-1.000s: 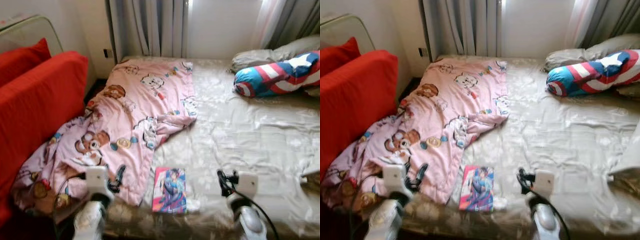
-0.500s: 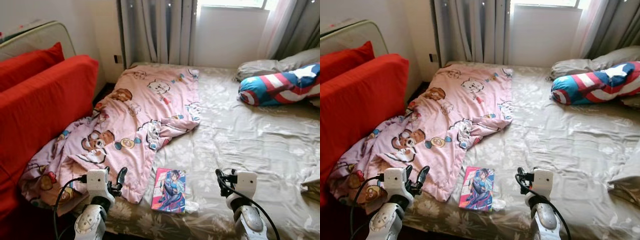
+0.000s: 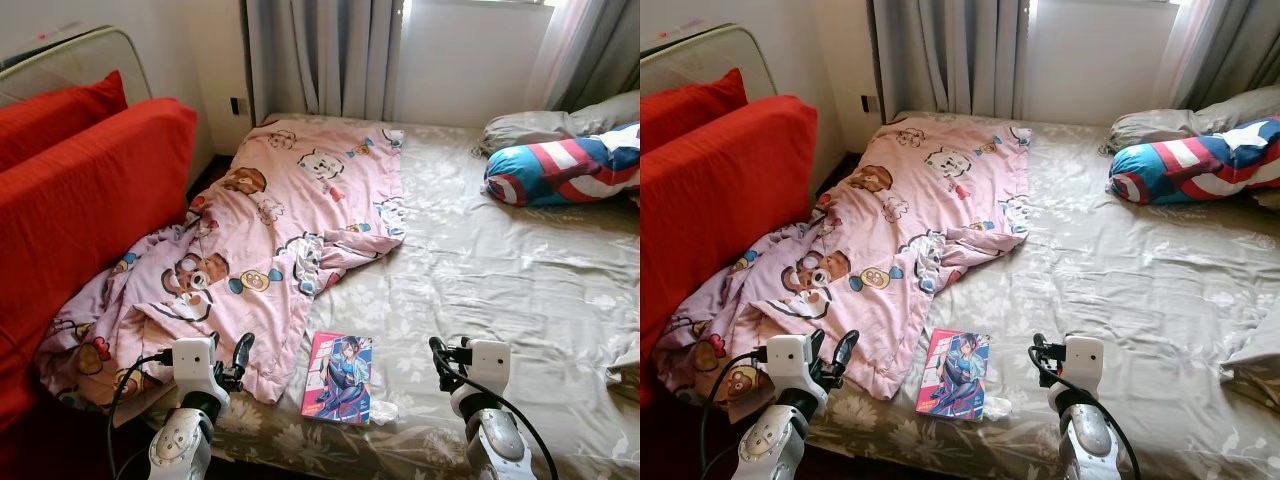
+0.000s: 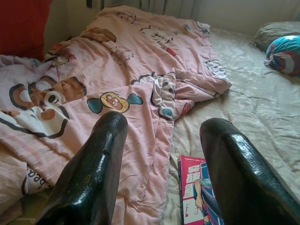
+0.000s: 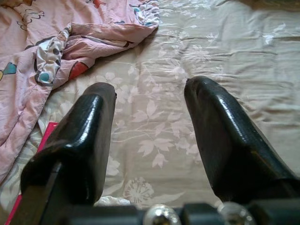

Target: Clean up the room

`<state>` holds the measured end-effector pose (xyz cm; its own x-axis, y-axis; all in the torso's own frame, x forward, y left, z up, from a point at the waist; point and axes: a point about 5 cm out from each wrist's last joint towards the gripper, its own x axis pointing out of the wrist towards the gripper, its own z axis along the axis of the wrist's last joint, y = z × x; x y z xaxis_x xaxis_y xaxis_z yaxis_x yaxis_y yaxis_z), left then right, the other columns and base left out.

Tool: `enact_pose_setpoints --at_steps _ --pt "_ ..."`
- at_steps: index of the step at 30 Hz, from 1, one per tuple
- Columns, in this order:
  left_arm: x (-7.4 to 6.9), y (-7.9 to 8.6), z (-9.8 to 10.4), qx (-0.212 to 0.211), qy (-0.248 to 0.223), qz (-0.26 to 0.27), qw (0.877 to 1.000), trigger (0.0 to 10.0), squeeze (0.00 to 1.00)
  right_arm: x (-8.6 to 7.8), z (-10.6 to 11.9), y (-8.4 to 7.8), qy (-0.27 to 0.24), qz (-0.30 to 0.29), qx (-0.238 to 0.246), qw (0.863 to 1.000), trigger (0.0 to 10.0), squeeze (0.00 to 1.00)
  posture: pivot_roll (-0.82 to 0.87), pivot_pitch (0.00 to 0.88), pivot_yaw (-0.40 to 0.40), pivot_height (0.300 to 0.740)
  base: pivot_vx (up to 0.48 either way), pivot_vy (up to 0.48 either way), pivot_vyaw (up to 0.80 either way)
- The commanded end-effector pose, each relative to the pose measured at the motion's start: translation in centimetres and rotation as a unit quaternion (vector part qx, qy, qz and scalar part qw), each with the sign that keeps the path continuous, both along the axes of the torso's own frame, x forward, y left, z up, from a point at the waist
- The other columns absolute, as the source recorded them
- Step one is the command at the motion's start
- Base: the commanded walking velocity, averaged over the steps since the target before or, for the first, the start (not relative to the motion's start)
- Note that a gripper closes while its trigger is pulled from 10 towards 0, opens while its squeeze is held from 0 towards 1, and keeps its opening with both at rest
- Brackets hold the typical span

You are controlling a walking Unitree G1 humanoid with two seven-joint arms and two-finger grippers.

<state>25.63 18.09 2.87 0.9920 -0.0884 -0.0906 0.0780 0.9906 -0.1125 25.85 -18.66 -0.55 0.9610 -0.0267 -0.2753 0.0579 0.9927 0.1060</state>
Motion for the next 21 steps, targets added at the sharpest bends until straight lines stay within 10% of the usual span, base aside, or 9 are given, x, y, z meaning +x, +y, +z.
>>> enact_pose_setpoints --at_steps 1,21 --pt "0.15 -0.08 0.29 -0.001 -0.003 -0.003 1.000 10.0 0.00 -0.07 -0.19 -0.19 0.014 -0.001 -0.003 1.000 10.0 0.00 -0.02 0.000 -0.019 0.701 0.000 0.000 0.00" --pt "0.12 -0.11 0.40 0.001 -0.001 -0.002 1.000 10.0 0.00 -0.02 -0.03 -0.07 0.004 0.000 0.001 1.000 10.0 0.00 -0.01 0.018 -0.021 0.656 0.000 0.000 0.00"
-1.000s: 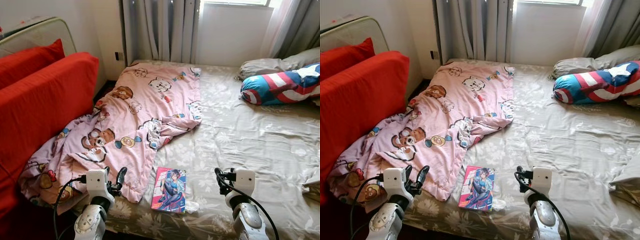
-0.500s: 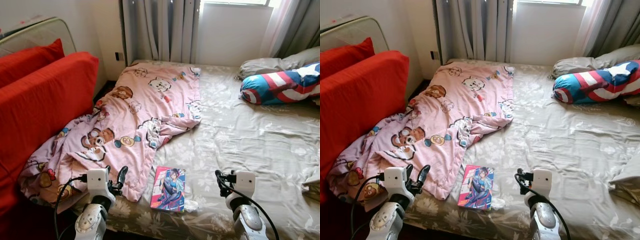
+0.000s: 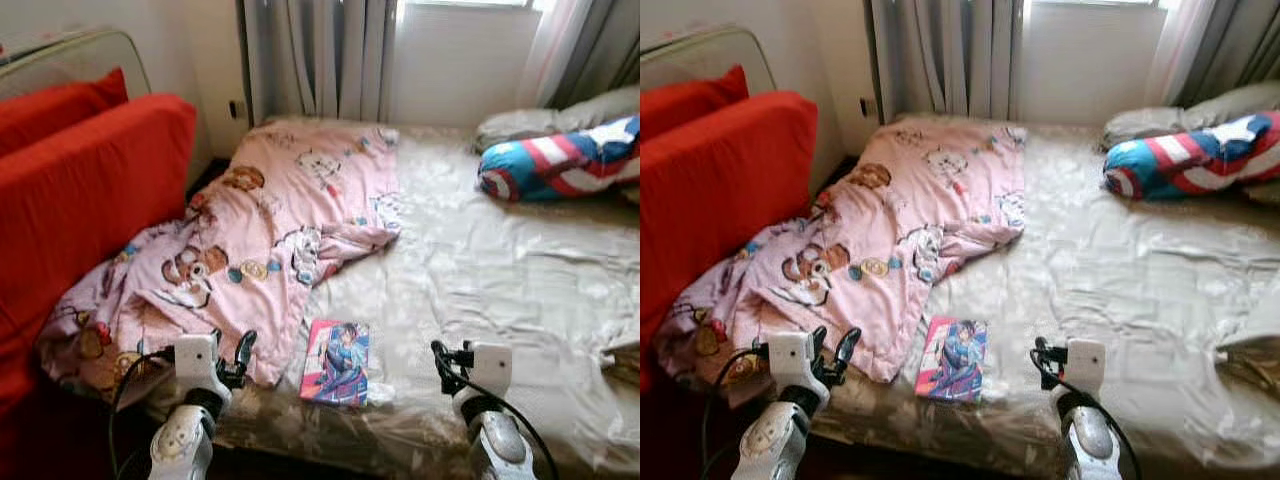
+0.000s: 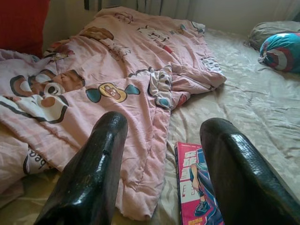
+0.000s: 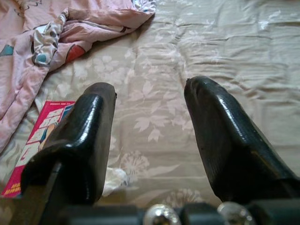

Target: Clean up the room

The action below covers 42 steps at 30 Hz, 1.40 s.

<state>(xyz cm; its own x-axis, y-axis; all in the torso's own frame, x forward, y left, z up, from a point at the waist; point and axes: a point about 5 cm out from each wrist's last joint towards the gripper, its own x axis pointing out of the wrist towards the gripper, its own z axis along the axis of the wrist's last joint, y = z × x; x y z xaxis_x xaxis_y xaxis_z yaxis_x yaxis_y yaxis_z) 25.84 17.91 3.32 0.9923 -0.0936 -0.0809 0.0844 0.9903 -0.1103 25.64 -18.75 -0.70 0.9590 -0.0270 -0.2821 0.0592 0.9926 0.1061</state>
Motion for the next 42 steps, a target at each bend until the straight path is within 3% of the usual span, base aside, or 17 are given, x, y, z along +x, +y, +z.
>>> enact_pose_setpoints --at_steps 1,20,34,42 --pt "-0.1 0.1 0.0 0.000 0.004 0.001 1.000 10.0 0.00 0.2 0.1 0.0 0.000 0.001 0.000 1.000 10.0 0.00 -0.01 0.018 -0.021 0.651 0.000 0.000 0.00" --pt "0.0 -0.1 0.0 -0.001 0.010 -0.006 1.000 10.0 0.00 0.5 0.8 0.5 -0.028 0.016 0.001 0.999 10.0 0.00 -0.01 0.023 -0.013 0.651 0.000 0.000 0.00" --pt "0.0 0.0 0.2 -0.004 0.006 -0.004 1.000 10.0 0.00 0.4 0.6 1.3 -0.026 0.043 0.006 0.999 10.0 0.00 -0.01 0.023 -0.013 0.651 0.000 0.000 0.78" --pt "0.0 -0.3 0.1 -0.006 0.008 -0.008 1.000 10.0 0.00 0.3 0.7 0.9 -0.029 0.028 0.011 0.999 10.0 0.00 -0.01 0.017 -0.017 0.651 0.000 0.000 0.00"
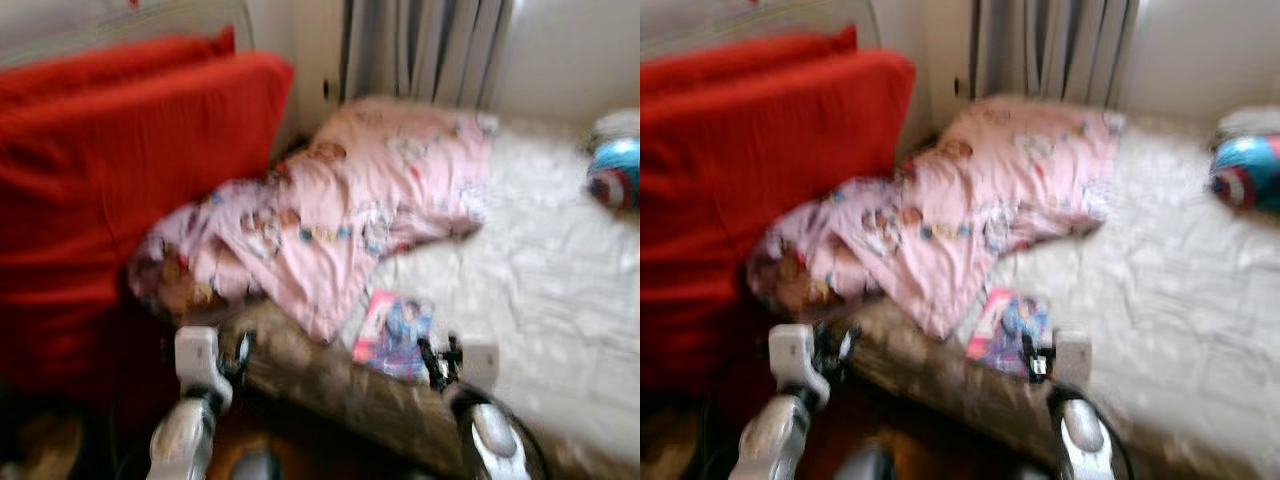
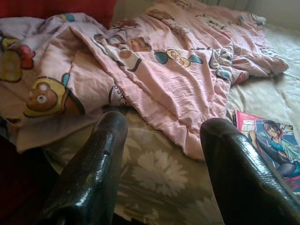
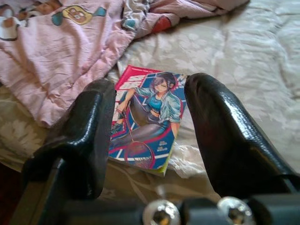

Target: Clean up the room

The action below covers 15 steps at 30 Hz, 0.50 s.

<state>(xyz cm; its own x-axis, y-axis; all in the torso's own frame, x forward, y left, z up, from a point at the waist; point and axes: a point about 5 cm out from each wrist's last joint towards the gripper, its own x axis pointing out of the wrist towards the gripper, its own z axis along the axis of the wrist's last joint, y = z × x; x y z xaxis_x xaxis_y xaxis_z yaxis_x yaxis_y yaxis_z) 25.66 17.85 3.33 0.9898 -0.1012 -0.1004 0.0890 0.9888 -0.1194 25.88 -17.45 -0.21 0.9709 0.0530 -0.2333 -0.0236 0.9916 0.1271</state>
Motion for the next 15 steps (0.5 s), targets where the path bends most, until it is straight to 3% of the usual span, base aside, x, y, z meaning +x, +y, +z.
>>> enact_pose_setpoints --at_steps 1,7,15 --pt "0.14 -0.25 0.12 -0.002 -0.002 -0.005 1.000 10.0 0.00 0.11 0.19 -0.42 -0.004 -0.012 0.002 1.000 10.0 0.00 -0.01 0.016 -0.018 0.651 0.000 0.000 0.00" --pt "0.10 -0.36 0.07 -0.004 -0.002 -0.007 1.000 10.0 0.00 0.22 0.29 -0.68 -0.006 -0.021 -0.003 1.000 10.0 0.00 -0.01 0.009 -0.020 0.651 0.000 0.000 0.00" --pt "0.17 -0.42 0.12 -0.005 -0.004 -0.007 1.000 10.0 0.00 0.44 0.50 -1.08 -0.009 -0.035 -0.004 0.999 10.0 0.00 -0.01 0.001 -0.022 0.651 0.276 0.000 0.00"
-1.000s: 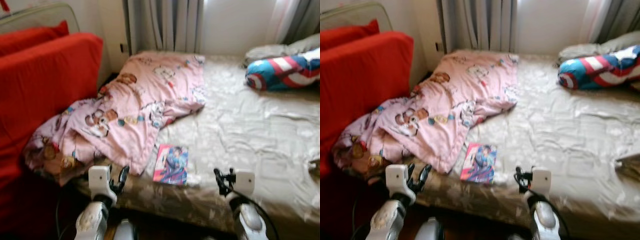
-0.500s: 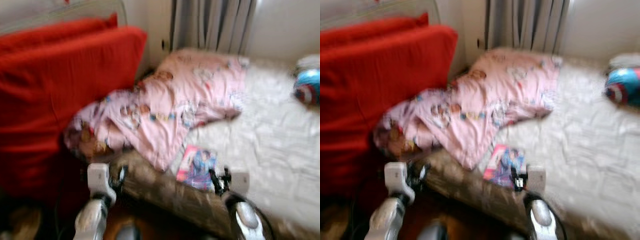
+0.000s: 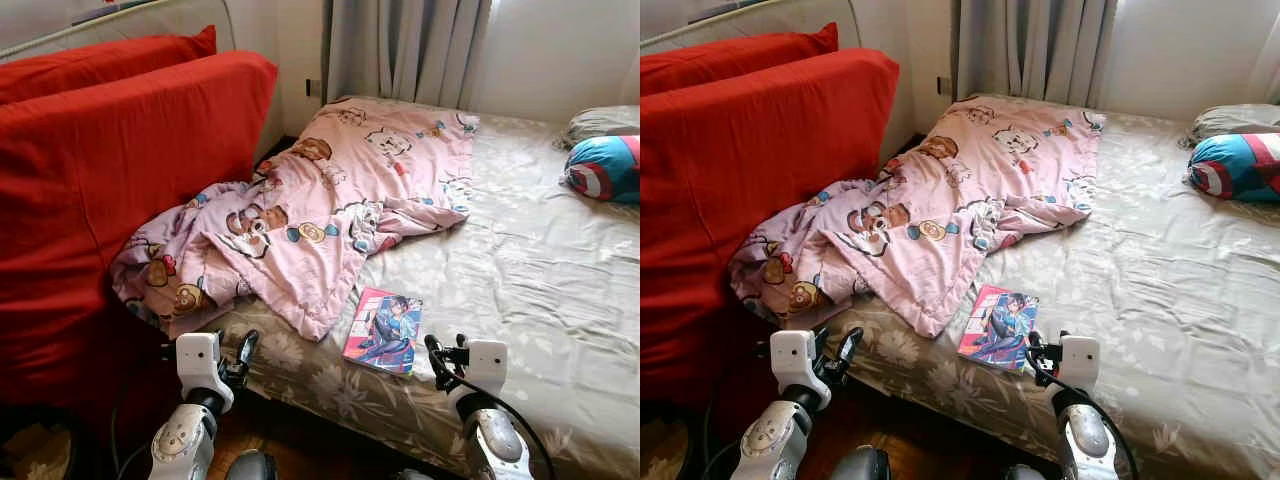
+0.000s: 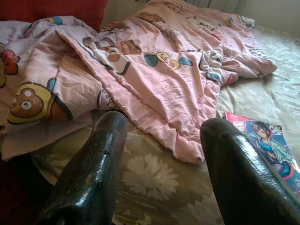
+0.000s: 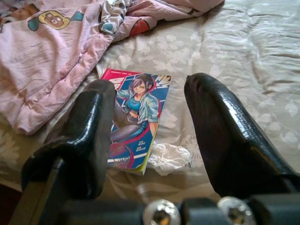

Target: Clean up the room

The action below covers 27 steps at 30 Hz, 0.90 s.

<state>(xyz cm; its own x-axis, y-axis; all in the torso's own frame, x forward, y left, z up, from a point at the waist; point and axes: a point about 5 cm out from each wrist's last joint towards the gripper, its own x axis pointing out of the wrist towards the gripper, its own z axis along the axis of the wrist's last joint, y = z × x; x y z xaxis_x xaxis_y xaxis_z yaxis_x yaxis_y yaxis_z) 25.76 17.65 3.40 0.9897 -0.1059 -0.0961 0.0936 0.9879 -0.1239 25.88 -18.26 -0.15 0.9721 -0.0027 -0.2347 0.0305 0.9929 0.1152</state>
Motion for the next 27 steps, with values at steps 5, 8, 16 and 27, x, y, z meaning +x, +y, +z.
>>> enact_pose_setpoints --at_steps 5,8,16,27 --pt "0.26 -0.15 0.23 -0.001 -0.006 -0.005 1.000 10.0 0.00 0.52 0.49 -0.37 -0.010 -0.012 0.002 1.000 10.0 0.00 -0.01 0.000 -0.023 0.651 0.295 0.000 0.00" --pt "0.30 -0.16 0.21 0.000 -0.006 -0.006 1.000 10.0 0.00 0.55 0.49 -0.39 -0.010 -0.014 0.001 1.000 10.0 0.00 -0.01 0.000 -0.023 0.651 0.296 0.000 0.00" --pt "0.33 -0.09 0.24 0.000 -0.007 -0.006 1.000 10.0 0.00 0.66 0.55 -0.38 -0.010 -0.016 0.001 1.000 10.0 0.00 -0.01 0.000 -0.024 0.651 0.299 0.000 0.00" --pt "0.23 -0.01 0.18 -0.001 -0.005 -0.003 1.000 10.0 0.00 0.54 0.18 -0.07 0.004 0.009 -0.017 1.000 10.0 0.00 -0.01 0.006 -0.026 0.651 0.217 0.000 0.00"
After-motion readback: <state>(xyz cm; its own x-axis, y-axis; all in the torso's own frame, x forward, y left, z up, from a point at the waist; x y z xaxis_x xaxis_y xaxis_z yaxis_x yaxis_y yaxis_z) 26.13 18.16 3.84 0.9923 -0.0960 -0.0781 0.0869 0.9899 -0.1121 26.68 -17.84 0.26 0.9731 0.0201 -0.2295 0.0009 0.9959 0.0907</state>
